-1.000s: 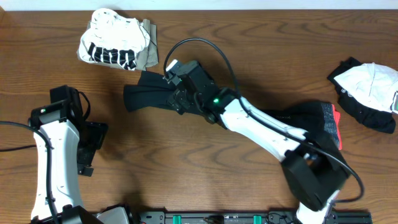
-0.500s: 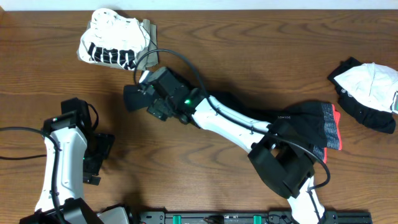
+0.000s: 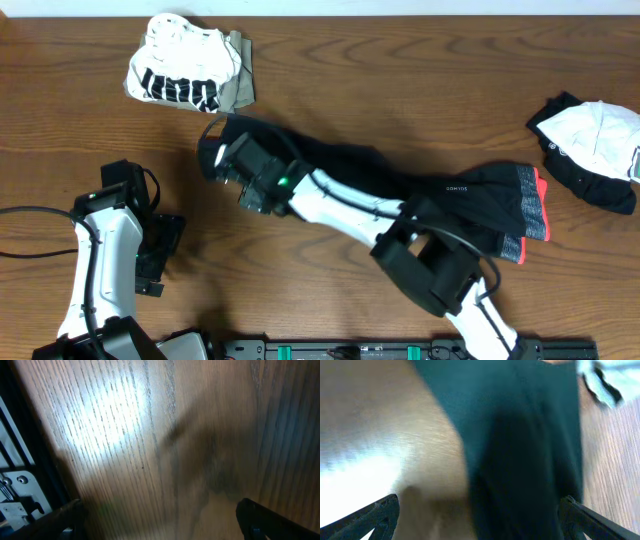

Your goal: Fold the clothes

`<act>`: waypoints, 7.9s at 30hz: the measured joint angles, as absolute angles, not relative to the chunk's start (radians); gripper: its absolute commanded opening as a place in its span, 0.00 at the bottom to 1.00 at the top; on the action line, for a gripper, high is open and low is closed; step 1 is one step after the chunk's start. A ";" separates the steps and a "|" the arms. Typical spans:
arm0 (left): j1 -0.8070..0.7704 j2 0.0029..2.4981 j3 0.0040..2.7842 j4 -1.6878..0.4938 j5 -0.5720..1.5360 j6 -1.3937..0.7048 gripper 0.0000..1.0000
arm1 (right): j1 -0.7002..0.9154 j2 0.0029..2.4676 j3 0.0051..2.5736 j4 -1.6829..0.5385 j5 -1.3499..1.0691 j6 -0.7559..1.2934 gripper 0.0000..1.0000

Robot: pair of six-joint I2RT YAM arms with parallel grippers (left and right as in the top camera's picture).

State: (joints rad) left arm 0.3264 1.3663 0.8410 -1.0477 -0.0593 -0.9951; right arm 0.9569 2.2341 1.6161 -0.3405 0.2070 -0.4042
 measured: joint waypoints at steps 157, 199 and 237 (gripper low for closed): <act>0.326 1.366 0.841 -1.047 -0.105 -0.995 0.98 | 0.841 2.378 1.799 -0.303 0.280 -0.306 0.03; 0.326 1.366 0.841 -1.046 -0.105 -0.995 0.98 | 0.980 2.380 1.965 -0.635 0.008 -0.240 0.01; 0.322 1.366 0.841 -0.913 0.126 -0.834 0.98 | 0.929 2.088 1.978 -0.789 0.120 0.159 0.99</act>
